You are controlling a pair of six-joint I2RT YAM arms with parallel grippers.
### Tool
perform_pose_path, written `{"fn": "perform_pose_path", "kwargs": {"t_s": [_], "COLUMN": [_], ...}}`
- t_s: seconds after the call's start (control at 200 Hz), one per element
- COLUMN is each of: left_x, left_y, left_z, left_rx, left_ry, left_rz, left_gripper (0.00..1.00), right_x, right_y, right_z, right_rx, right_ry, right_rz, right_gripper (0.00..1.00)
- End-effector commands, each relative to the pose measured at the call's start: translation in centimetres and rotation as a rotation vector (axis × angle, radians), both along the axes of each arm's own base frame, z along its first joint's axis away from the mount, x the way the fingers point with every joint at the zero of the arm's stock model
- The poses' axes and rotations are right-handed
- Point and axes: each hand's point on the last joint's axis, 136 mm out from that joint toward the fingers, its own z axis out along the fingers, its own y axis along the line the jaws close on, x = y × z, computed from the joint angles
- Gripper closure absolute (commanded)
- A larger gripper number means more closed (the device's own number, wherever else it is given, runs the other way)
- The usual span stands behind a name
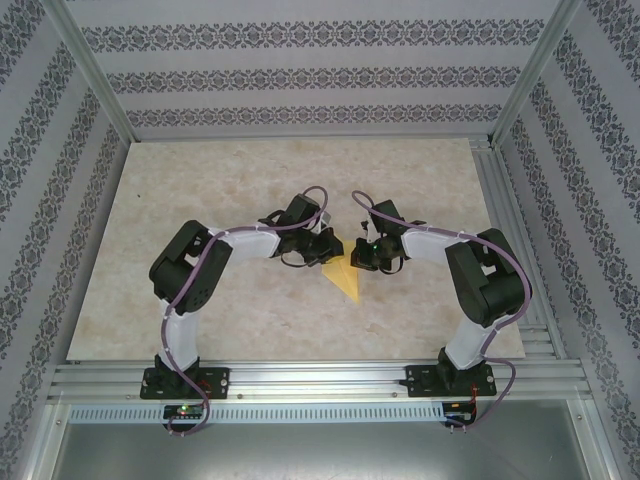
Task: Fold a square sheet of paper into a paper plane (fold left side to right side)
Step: Fourth fold the wing at the center of the table.
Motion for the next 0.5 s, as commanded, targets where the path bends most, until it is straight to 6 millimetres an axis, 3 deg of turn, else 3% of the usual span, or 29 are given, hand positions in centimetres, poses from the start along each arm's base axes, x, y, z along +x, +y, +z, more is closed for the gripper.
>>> {"fn": "perform_pose_path", "kwargs": {"t_s": [0.0,0.495], "left_x": [0.5,0.3], "left_y": [-0.2,0.5], "left_z": [-0.5,-4.6], "left_rx": [0.002,0.090], "left_ry": [0.001,0.033], "left_rz": [0.005,0.009], "left_gripper": [0.90,0.90], "right_x": [-1.1,-1.0], "right_y": [-0.7,-0.5], "right_z": [-2.1,-2.1], "right_rx": [-0.088,-0.093], "right_ry": [0.043,0.042], "right_rz": [0.009,0.018], "right_gripper": [0.93,0.93]}}
